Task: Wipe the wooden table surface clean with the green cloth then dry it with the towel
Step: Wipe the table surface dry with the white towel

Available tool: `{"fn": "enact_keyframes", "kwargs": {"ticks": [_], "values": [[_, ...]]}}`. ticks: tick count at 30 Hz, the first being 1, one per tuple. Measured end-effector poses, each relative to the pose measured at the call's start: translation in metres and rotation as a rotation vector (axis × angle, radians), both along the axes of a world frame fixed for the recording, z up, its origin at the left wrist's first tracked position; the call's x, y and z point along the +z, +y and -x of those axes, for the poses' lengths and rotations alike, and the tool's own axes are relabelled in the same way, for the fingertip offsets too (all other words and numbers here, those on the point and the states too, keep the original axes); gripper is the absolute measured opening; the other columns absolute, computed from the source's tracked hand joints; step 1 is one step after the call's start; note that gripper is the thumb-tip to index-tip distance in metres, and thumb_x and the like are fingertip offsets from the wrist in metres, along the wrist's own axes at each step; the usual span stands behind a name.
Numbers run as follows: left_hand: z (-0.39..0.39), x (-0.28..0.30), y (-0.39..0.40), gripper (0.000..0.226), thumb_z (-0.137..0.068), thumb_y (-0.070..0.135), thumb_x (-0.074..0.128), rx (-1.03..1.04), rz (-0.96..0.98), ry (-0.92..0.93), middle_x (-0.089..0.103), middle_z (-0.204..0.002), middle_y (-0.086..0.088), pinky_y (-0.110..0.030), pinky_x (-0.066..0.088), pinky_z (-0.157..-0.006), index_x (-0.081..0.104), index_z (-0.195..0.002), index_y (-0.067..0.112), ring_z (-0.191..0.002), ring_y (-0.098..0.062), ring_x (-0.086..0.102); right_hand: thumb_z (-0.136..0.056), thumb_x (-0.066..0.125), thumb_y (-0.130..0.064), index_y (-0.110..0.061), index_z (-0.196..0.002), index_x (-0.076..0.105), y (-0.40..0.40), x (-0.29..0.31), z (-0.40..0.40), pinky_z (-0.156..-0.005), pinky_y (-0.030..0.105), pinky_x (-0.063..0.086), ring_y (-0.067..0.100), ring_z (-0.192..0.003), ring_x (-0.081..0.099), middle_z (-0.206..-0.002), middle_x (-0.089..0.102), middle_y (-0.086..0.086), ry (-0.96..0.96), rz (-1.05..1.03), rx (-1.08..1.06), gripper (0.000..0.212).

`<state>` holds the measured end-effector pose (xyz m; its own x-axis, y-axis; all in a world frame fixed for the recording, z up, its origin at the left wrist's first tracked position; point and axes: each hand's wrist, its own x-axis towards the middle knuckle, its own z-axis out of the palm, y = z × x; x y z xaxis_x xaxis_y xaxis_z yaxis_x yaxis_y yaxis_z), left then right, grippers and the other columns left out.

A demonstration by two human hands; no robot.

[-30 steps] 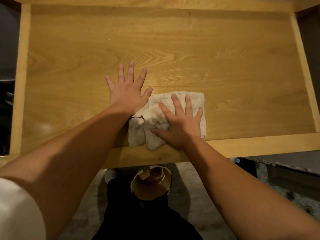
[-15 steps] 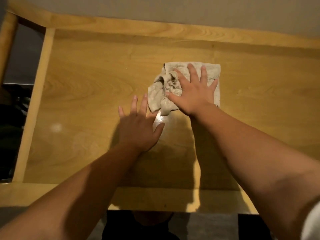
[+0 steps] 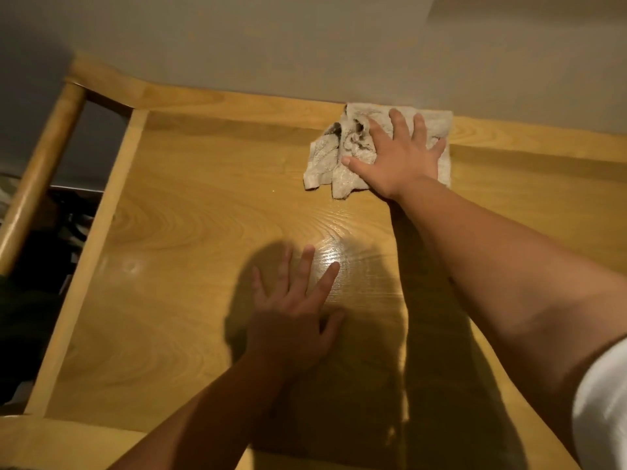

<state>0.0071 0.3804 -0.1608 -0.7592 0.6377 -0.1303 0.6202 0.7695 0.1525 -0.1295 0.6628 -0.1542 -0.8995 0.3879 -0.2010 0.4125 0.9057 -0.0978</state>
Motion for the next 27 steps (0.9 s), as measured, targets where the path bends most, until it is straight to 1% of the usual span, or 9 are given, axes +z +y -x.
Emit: {"fn": "enact_keyframes", "kwargs": {"ticks": [6, 7, 10, 12, 15, 17, 19, 22, 27], "values": [[0.0, 0.002, 0.0, 0.073, -0.094, 0.07, 0.037, 0.019, -0.012, 0.003, 0.02, -0.17, -0.008, -0.073, 0.007, -0.115, 0.025, -0.159, 0.04, -0.156, -0.037, 0.016, -0.063, 0.006, -0.102, -0.048, -0.153, 0.01, 0.002, 0.001, 0.015, -0.106, 0.078, 0.0, 0.037, -0.152, -0.006, -0.167, 0.003, -0.002, -0.014, 0.011, -0.013, 0.105], [-0.001, 0.002, -0.001, 0.073, -0.094, 0.07, 0.036, 0.023, -0.005, -0.009, 0.018, -0.17, -0.008, -0.072, 0.005, -0.116, 0.022, -0.16, 0.041, -0.156, -0.037, 0.013, -0.063, 0.005, -0.102, -0.048, -0.153, 0.008, 0.001, 0.002, 0.014, -0.106, 0.079, 0.001, 0.037, -0.152, -0.007, -0.167, 0.002, -0.002, -0.025, 0.012, -0.015, 0.106], [0.001, -0.001, 0.001, 0.075, -0.093, 0.073, 0.027, 0.036, 0.035, -0.099, -0.004, -0.173, -0.002, -0.069, -0.006, -0.117, -0.001, -0.158, 0.048, -0.158, -0.031, -0.007, -0.062, 0.005, -0.101, -0.048, -0.153, 0.004, -0.004, 0.005, 0.007, -0.105, 0.081, 0.001, 0.04, -0.151, -0.01, -0.167, 0.0, -0.001, -0.033, 0.007, -0.031, 0.105], [0.003, -0.001, 0.001, 0.073, -0.093, 0.074, 0.021, 0.036, 0.056, -0.109, -0.01, -0.172, 0.001, -0.069, -0.006, -0.117, -0.005, -0.157, 0.05, -0.157, -0.03, -0.011, -0.063, 0.007, -0.101, -0.048, -0.153, 0.004, -0.012, 0.004, -0.003, -0.104, 0.082, 0.001, 0.042, -0.15, -0.011, -0.168, -0.001, 0.0, -0.029, 0.016, -0.037, 0.105], [0.002, 0.003, 0.0, 0.071, -0.094, 0.074, 0.022, 0.025, 0.051, -0.075, -0.002, -0.173, -0.002, -0.07, 0.003, -0.118, 0.006, -0.158, 0.048, -0.158, -0.032, 0.0, -0.063, 0.009, -0.101, -0.049, -0.153, 0.003, -0.026, 0.005, -0.03, -0.104, 0.082, 0.0, 0.042, -0.15, -0.011, -0.168, -0.002, 0.001, -0.047, 0.019, -0.02, 0.103], [-0.001, 0.002, -0.001, 0.07, -0.095, 0.073, 0.026, 0.032, 0.01, -0.055, 0.003, -0.173, -0.003, -0.07, 0.004, -0.118, 0.013, -0.158, 0.046, -0.158, -0.033, 0.003, -0.065, 0.011, -0.1, -0.05, -0.153, 0.003, -0.035, 0.003, -0.055, -0.104, 0.08, -0.002, 0.042, -0.15, -0.012, -0.168, -0.003, 0.001, -0.041, 0.022, -0.01, 0.102], [0.0, -0.001, 0.0, 0.069, -0.095, 0.072, 0.026, 0.044, 0.009, -0.059, 0.0, -0.173, -0.001, -0.068, -0.001, -0.118, 0.012, -0.158, 0.047, -0.158, -0.031, 0.0, -0.066, 0.012, -0.1, -0.05, -0.153, 0.002, -0.044, 0.004, -0.082, -0.105, 0.079, -0.003, 0.041, -0.15, -0.014, -0.168, -0.005, 0.001, -0.05, 0.028, -0.012, 0.101], [0.003, -0.005, 0.002, 0.07, -0.094, 0.073, 0.016, 0.042, 0.064, -0.062, -0.006, -0.172, 0.001, -0.066, -0.006, -0.118, 0.006, -0.158, 0.047, -0.158, -0.029, -0.009, -0.067, 0.014, -0.098, -0.05, -0.153, 0.003, -0.061, 0.006, -0.125, -0.106, 0.079, -0.002, 0.041, -0.15, -0.014, -0.168, -0.006, 0.0, -0.066, 0.04, -0.022, 0.099], [0.001, -0.005, 0.001, 0.07, -0.094, 0.072, 0.017, 0.051, 0.04, -0.047, 0.012, -0.172, -0.006, -0.068, -0.002, -0.119, 0.026, -0.156, 0.04, -0.158, -0.031, -0.005, -0.069, 0.012, -0.097, -0.049, -0.153, 0.004, -0.085, 0.007, -0.19, -0.106, 0.078, -0.003, 0.039, -0.15, -0.015, -0.167, -0.006, -0.001, -0.067, 0.044, -0.055, 0.097]]}}
